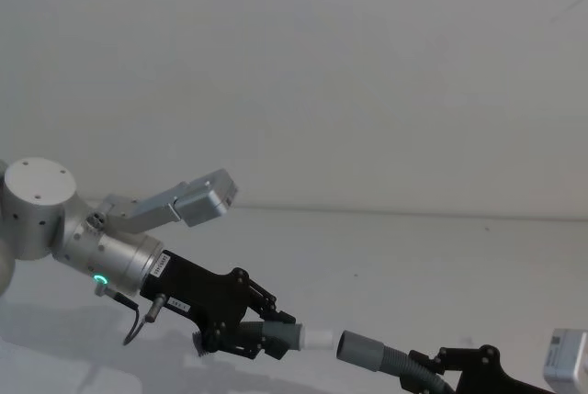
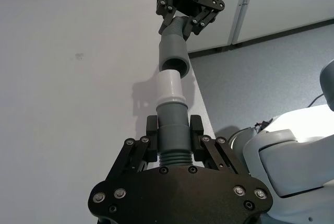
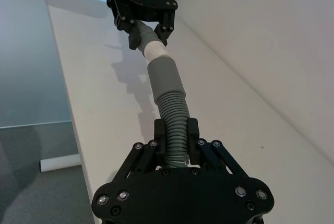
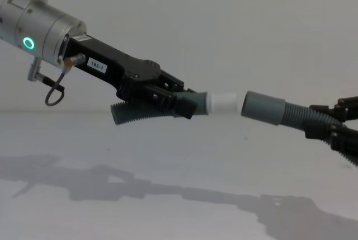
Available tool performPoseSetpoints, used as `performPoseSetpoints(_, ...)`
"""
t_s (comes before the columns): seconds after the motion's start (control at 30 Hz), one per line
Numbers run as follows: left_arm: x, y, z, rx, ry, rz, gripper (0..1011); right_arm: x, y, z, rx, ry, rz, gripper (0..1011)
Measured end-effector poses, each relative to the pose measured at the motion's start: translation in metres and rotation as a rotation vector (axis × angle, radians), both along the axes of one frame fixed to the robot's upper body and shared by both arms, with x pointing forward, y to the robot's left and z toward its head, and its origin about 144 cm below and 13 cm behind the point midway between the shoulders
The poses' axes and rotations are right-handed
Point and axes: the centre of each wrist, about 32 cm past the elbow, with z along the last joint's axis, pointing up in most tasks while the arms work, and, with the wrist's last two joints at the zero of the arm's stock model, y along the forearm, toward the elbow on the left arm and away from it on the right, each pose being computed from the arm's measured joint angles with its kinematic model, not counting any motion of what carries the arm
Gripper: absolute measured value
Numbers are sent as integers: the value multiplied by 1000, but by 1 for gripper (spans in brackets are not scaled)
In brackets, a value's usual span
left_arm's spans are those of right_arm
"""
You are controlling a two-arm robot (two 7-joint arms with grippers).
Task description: Use both hands to pick up one end of the pipe from the table, align the ends, and insert them.
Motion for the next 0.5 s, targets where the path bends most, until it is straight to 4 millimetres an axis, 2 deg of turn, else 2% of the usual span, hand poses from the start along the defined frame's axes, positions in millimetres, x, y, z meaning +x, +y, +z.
performPoseSetpoints(0.5,6,-3,-1,-8,-3,-13,327,2,3,2,0,3,3,215)
